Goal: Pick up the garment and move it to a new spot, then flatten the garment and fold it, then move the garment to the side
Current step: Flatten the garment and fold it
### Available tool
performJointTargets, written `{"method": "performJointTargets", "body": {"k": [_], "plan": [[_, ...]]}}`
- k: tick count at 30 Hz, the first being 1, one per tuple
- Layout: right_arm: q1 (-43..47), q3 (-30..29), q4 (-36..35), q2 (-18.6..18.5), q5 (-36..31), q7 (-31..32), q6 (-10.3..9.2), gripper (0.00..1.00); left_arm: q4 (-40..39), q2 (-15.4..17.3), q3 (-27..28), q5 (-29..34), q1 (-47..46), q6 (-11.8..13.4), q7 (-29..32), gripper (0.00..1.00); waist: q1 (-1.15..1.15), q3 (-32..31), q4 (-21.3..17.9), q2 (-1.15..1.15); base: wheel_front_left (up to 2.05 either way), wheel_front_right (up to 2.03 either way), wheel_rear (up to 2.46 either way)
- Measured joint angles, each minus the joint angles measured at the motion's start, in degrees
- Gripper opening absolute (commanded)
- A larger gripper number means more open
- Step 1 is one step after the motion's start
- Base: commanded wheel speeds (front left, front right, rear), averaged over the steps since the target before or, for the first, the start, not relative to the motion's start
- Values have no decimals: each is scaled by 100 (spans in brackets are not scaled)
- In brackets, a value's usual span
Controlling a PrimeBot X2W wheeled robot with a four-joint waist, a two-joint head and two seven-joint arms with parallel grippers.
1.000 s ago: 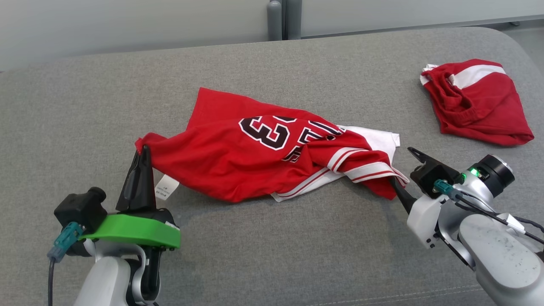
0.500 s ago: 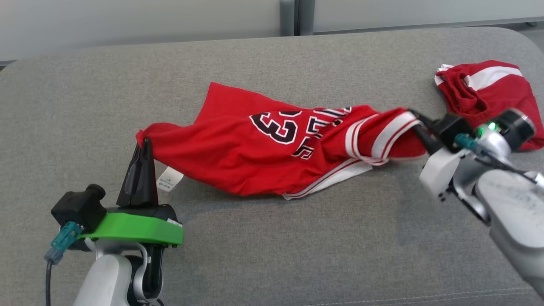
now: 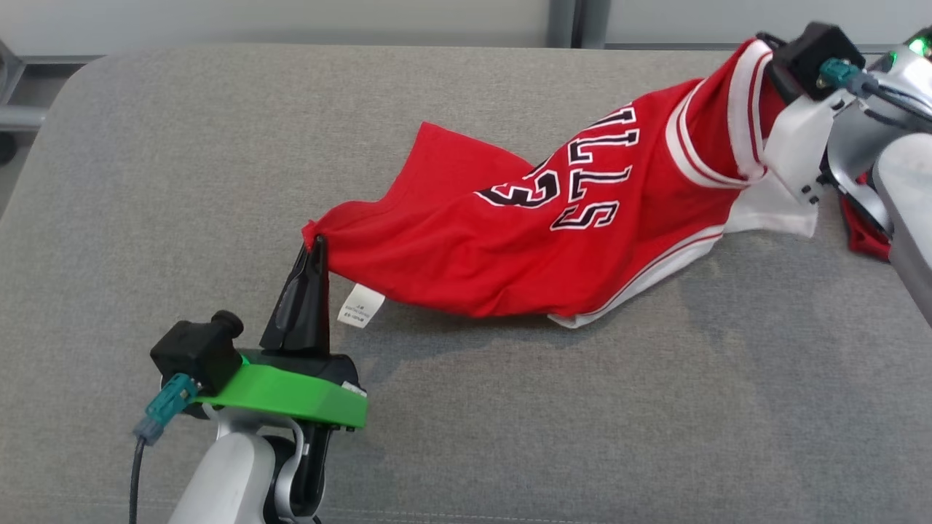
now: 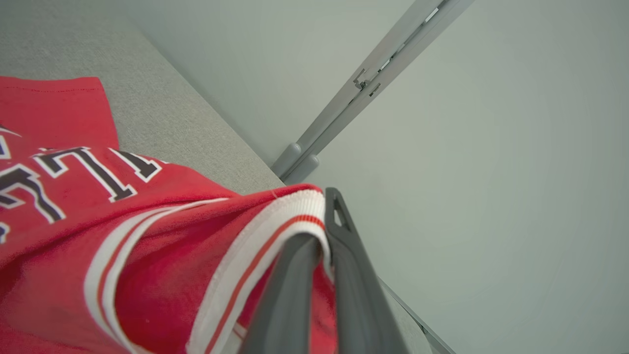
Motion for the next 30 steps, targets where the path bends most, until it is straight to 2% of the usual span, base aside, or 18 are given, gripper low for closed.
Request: {"method": "performJointTargets", "body": {"k": [7, 12, 17, 22, 23, 25, 30], "plan": [[-919, -32, 391, 369, -77, -90, -3, 0, 101, -22, -243, -98, -321, -49, -1, 0, 0, 172, 474, 0, 0, 0, 0], [-1187, 111, 721, 588, -105, -234, -7, 0, 243, -33, -342, -159, -434, -51, -1, 0, 0, 307, 818, 0, 0, 0, 0], [-1410, 511, 870, 1090, -200, -525, -2, 0, 391, -37, -308, -205, -458, -43, -7, 0, 0, 436, 1024, 0, 0, 0, 0], [-1380, 967, 1300, 1429, -199, -563, 1, 0, 446, -41, -299, -208, -459, -34, -8, 0, 0, 499, 1026, 0, 0, 0, 0], [-1356, 1037, 1390, 1460, -196, -566, 1, 29, 483, -41, -327, -208, -463, -34, -8, 0, 0, 501, 1010, 0, 0, 0, 0], [-1329, 1207, 1585, 1449, -166, -559, 1, 100, 539, -47, -358, -208, -463, -34, -8, 0, 0, 502, 991, 0, 0, 0, 0], [-1300, 1597, 1764, 1549, 94, -676, 1, 100, 605, -49, -302, -208, -461, -5, -9, 0, 0, 479, 876, 0, 0, 0, 0]]}}
